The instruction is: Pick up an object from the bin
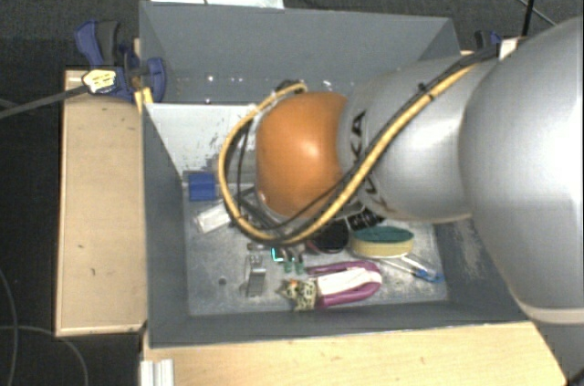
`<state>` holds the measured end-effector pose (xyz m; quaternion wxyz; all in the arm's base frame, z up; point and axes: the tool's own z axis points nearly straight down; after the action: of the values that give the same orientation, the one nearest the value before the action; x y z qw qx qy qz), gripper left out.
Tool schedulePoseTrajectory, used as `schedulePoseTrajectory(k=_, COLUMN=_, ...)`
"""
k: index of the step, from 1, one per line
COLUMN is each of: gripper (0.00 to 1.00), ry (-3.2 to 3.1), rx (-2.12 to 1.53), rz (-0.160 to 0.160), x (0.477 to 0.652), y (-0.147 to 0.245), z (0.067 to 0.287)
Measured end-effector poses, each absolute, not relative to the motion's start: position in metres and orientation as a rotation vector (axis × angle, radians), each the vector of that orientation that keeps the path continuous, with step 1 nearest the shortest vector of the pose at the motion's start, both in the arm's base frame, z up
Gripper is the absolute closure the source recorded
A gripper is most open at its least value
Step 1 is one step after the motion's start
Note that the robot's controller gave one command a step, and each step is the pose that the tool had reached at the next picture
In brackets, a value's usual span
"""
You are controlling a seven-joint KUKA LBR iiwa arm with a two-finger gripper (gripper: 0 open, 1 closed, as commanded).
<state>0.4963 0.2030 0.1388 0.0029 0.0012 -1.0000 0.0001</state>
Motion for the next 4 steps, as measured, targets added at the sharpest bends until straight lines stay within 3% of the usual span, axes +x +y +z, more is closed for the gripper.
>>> schedulePoseTrajectory(k=1, gripper=0.0, ry=-3.147, rx=0.064, rz=-0.003, x=0.574, y=0.224, z=0.068)
schedulePoseTrajectory(k=2, gripper=0.0, ry=-3.147, rx=0.053, rz=-0.005, x=0.57, y=0.228, z=0.103)
schedulePoseTrajectory(k=3, gripper=0.0, ry=-3.141, rx=-0.066, rz=-0.001, x=0.57, y=0.213, z=0.105)
schedulePoseTrajectory(k=4, gripper=0.0, ry=-3.121, rx=-0.385, rz=-0.003, x=0.575, y=0.228, z=0.071)
